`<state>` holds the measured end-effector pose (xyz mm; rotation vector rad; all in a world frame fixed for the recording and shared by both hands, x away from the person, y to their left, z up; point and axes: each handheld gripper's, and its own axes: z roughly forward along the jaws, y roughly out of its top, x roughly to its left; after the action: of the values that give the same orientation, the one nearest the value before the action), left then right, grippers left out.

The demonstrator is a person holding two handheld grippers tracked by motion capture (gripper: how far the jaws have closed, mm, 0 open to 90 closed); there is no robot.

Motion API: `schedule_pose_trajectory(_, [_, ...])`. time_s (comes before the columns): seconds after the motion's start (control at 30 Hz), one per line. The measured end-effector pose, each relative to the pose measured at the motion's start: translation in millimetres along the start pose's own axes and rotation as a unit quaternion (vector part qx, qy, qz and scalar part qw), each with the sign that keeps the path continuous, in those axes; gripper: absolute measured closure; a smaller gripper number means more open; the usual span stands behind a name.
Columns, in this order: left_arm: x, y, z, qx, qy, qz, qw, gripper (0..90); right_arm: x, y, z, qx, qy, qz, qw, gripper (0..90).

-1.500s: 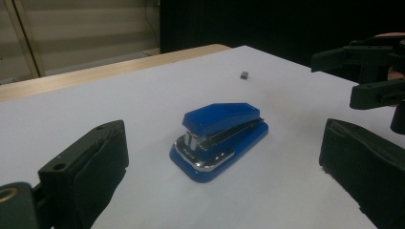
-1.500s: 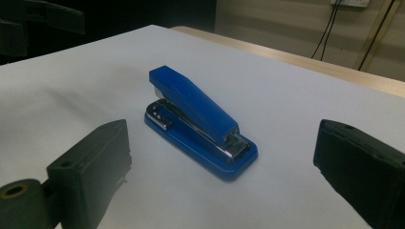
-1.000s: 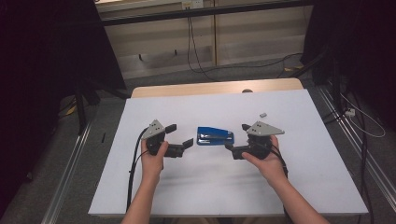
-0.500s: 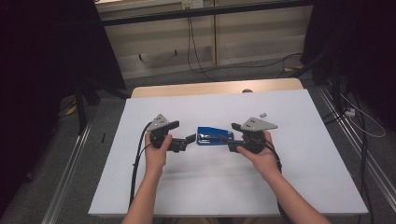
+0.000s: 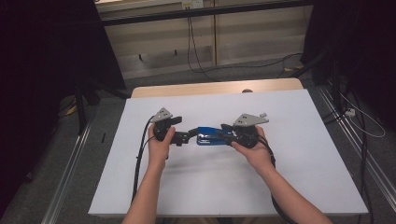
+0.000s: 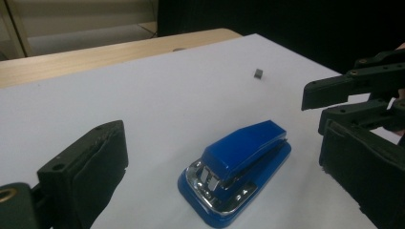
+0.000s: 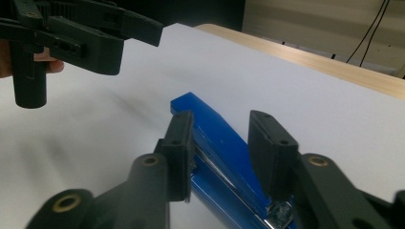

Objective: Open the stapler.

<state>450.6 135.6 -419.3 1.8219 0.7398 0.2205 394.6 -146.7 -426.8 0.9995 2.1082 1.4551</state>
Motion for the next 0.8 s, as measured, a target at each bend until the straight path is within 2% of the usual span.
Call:
schedule_pose_trajectory(0.07, [0.6,-0.9,0.0,0.008,0.001,0.004,1.0,2.6,-0.1,0.0,1.3,0.002,0.004,0.004,1.0,69.5])
schedule_pose_trajectory(0.33, [6.6,-4.2,1.4,0.022,0.014,-0.003,0.9997,2.6,-0.8,-0.2,12.1,0.022,0.017,-0.003,0.9996,87.4])
schedule_pose_trajectory(0.4, [7.9,-4.4,1.1,0.02,0.015,-0.005,0.9997,2.6,1.6,0.1,18.5,0.035,0.022,-0.018,0.999,90.0])
schedule_pose_trajectory(0.57, [10.2,-5.9,1.5,0.028,0.024,0.005,0.9993,3.2,4.2,0.0,28.6,0.052,0.026,-0.031,0.9978,90.0])
schedule_pose_trajectory(0.8, [14.5,-6.4,0.9,0.029,0.035,0.0,0.999,5.3,8.7,-0.6,44.9,0.08,0.03,-0.058,0.9946,90.0])
